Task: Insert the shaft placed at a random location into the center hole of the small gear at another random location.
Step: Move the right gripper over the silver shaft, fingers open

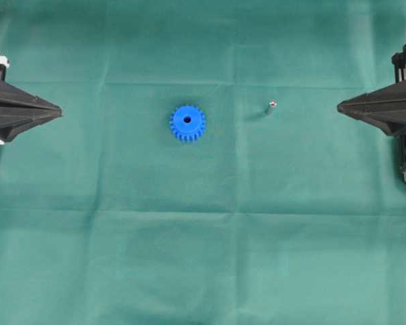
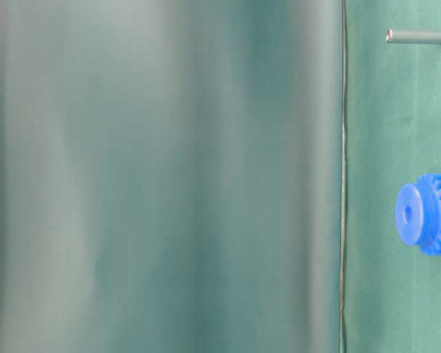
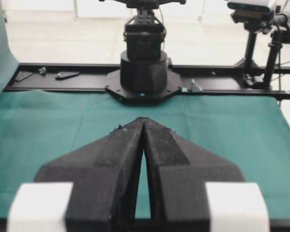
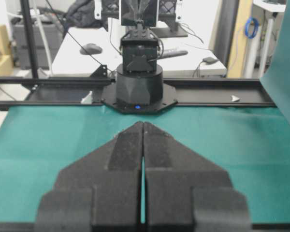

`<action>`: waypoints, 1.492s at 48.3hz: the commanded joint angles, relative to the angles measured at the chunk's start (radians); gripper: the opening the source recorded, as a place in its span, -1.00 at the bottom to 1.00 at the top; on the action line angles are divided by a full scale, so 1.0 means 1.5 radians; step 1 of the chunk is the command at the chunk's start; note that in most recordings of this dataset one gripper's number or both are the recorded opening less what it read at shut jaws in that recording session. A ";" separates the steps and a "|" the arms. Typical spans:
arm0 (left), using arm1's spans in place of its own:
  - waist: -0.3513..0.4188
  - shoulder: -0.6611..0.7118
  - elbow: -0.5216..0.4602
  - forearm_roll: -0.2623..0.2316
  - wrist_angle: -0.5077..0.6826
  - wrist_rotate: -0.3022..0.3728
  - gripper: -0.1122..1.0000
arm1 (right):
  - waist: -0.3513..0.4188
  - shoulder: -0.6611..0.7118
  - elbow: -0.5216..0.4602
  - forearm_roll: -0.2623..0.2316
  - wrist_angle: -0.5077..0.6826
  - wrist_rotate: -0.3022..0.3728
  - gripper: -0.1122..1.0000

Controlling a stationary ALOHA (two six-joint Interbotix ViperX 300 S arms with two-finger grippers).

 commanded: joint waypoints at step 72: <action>-0.001 0.001 -0.016 0.009 0.024 0.003 -0.80 | -0.163 0.489 0.019 0.034 -0.260 -0.009 0.62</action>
